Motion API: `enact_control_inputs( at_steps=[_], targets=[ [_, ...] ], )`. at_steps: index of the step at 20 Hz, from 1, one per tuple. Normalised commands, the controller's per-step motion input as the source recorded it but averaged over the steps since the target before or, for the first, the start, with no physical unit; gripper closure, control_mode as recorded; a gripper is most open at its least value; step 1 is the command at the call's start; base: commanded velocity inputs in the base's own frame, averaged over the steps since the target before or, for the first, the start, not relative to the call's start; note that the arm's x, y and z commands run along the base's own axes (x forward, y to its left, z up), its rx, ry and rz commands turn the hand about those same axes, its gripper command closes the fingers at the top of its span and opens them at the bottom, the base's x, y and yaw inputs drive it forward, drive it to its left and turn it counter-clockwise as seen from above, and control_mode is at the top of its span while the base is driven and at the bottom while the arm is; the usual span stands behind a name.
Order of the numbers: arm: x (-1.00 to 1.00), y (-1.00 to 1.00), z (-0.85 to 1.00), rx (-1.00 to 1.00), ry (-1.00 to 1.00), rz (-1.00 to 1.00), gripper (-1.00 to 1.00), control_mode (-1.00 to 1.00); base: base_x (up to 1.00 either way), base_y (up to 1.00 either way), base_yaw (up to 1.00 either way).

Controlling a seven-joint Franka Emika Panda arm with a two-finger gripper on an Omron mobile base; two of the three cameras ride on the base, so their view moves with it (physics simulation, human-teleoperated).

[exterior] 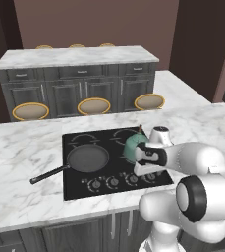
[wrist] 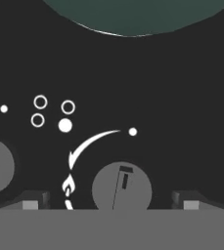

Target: Pick the kettle from the counter and place it on a stove burner. Then turn the burner on.

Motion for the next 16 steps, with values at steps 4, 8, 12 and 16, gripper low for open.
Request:
enact_control_inputs(
  at_steps=[4, 8, 12, 16],
  targets=[
    [0.00, 0.00, 0.00, 0.00, 0.00, 0.00, -1.00, -1.00, 0.00, 0.00, 0.00],
    [0.07, 0.00, 0.00, 0.00, 0.00, 0.00, -1.00, -1.00, 0.00, 0.00, 0.00],
    [0.16, 0.00, 0.00, 0.00, 0.00, 0.00, -1.00, -1.00, 0.00, 0.00, 0.00],
    [0.02, -0.03, 0.00, 0.00, 0.00, 0.00, -1.00, -1.00, 0.00, 0.00, 0.00]
  ],
)
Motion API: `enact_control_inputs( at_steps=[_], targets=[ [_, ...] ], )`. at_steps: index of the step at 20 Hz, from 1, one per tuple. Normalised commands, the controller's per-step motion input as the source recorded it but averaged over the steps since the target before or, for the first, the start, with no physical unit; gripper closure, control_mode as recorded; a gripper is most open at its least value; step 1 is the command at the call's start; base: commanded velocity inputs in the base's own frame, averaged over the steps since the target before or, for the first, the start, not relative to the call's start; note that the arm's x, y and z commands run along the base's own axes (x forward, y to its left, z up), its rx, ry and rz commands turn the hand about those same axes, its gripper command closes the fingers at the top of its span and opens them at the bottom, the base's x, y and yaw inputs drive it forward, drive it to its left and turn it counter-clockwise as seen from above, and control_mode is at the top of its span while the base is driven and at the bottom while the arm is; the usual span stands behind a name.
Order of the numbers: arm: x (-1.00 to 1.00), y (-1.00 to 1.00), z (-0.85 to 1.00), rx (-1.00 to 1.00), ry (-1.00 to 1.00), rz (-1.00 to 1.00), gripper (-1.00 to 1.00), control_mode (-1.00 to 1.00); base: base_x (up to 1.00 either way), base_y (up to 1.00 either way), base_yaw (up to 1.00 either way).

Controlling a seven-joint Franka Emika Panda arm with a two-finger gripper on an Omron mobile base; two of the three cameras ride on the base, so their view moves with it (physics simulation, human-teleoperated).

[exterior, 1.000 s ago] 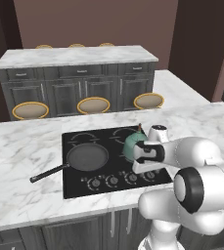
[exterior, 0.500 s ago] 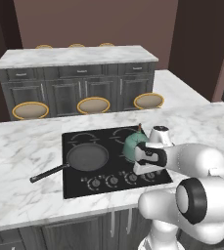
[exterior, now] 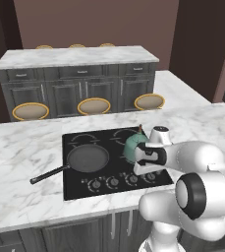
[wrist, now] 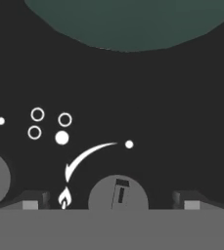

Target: Pick the kettle from the counter and place it on a stove burner. Then turn the burner on.

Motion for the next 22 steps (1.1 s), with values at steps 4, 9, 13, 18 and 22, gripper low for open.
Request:
enact_control_inputs(
  at_steps=[4, 9, 13, 18, 22],
  targets=[
    [0.00, 0.00, 0.00, 0.00, 0.00, 0.00, -1.00, -1.00, 0.00, 0.00, 0.00],
    [0.00, -0.04, 0.00, 0.00, 0.00, 0.00, -1.00, -1.00, 0.00, 0.00, 0.00],
    [0.00, -0.01, -0.02, 0.00, 0.00, 0.00, -1.00, -1.00, 0.00, 0.00, 0.00],
    [0.00, 0.00, -0.10, 0.00, 0.00, 0.00, -1.00, -1.00, 0.00, 0.00, 0.00],
    [0.00, 0.00, -0.19, 0.00, 0.00, 0.00, -1.00, -1.00, 0.00, 0.00, 0.00]
  ],
)
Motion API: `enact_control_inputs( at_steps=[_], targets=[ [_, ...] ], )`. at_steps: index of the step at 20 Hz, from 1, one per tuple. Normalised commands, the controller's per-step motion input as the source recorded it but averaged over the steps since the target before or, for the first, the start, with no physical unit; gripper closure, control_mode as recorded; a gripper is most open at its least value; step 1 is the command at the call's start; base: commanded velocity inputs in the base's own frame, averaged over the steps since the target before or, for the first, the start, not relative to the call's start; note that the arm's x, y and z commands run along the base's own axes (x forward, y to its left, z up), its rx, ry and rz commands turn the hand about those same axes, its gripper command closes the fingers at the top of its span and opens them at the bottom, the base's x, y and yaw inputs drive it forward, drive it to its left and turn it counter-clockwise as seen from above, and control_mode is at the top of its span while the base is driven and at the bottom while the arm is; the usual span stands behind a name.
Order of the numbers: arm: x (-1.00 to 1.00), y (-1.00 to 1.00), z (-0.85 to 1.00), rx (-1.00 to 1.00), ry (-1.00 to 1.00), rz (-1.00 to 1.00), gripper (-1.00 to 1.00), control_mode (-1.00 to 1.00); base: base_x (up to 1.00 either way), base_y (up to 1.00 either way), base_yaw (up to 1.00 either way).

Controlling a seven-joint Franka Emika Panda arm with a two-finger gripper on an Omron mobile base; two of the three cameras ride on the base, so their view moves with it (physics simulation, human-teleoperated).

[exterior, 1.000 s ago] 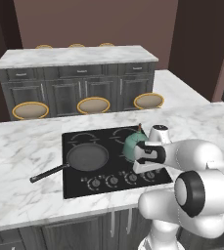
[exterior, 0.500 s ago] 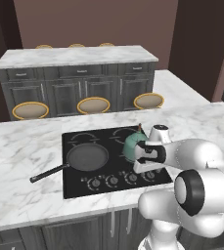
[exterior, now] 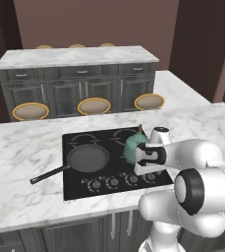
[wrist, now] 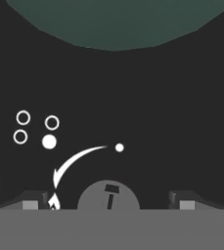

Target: Pick the kettle from the counter and place it on a stove burner. Then turn the burner on.

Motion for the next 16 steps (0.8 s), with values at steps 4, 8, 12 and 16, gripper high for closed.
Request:
enact_control_inputs(
  at_steps=[4, 8, 12, 16],
  targets=[
    [0.00, 0.00, -0.28, 0.00, 0.05, 0.00, -1.00, -1.00, 0.00, 0.00, 0.00],
    [0.00, 0.00, -0.30, 0.00, 0.05, 0.00, -1.00, -1.00, 0.00, 0.00, 0.00],
    [0.00, 0.00, -0.34, 0.00, 0.08, 0.00, -1.00, -1.00, 0.00, 0.00, 0.00],
    [0.00, 0.00, -0.03, 0.00, 0.01, 0.00, 1.00, -1.00, 0.00, 0.00, 0.00]
  ],
)
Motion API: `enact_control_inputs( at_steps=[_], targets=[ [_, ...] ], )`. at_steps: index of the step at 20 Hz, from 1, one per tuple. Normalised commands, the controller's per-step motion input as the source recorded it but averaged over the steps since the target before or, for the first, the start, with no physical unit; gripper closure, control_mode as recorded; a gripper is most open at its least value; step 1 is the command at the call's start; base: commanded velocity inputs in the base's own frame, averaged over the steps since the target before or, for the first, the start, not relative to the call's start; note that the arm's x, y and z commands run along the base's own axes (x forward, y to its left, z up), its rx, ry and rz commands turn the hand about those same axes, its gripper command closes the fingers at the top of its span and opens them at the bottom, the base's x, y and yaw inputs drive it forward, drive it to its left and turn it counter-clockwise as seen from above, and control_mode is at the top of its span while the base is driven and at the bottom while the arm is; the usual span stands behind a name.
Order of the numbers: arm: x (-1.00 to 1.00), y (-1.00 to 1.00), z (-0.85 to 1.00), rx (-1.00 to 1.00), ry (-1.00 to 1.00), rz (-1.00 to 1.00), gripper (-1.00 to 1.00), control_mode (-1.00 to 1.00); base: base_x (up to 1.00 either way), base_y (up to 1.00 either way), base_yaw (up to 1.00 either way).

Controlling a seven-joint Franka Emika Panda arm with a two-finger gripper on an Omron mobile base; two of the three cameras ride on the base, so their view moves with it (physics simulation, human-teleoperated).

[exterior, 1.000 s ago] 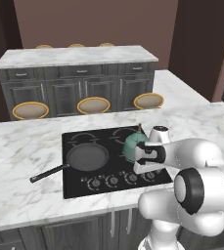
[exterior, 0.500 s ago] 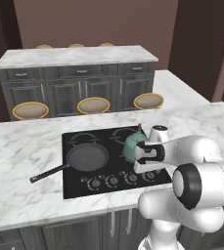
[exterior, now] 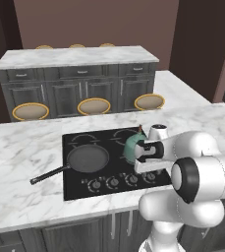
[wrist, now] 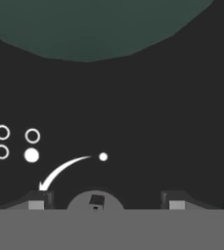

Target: Pick the kettle from the counter and place it on a stove burner. Then turn the burner on.

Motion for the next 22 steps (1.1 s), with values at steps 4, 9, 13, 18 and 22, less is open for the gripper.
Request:
enact_control_inputs(
  at_steps=[4, 9, 13, 18, 22],
  targets=[
    [0.00, 0.00, 0.00, 0.00, 0.00, 0.00, 1.00, -1.00, 0.00, 0.00, 0.00],
    [-0.06, 0.00, 0.00, 0.00, -0.02, 0.00, 1.00, -1.00, 0.00, 0.00, 0.00],
    [-0.36, 0.00, 0.00, 0.00, -0.03, 0.00, 1.00, -1.00, 0.00, 0.00, 0.00],
    [-0.53, 0.00, 0.00, 0.00, -0.02, 0.05, 1.00, -1.00, 0.00, 0.00, 0.00],
    [-0.40, 0.03, -0.04, 0.00, 0.00, 0.31, 1.00, -1.00, 0.00, 0.00, 0.00]
  ],
)
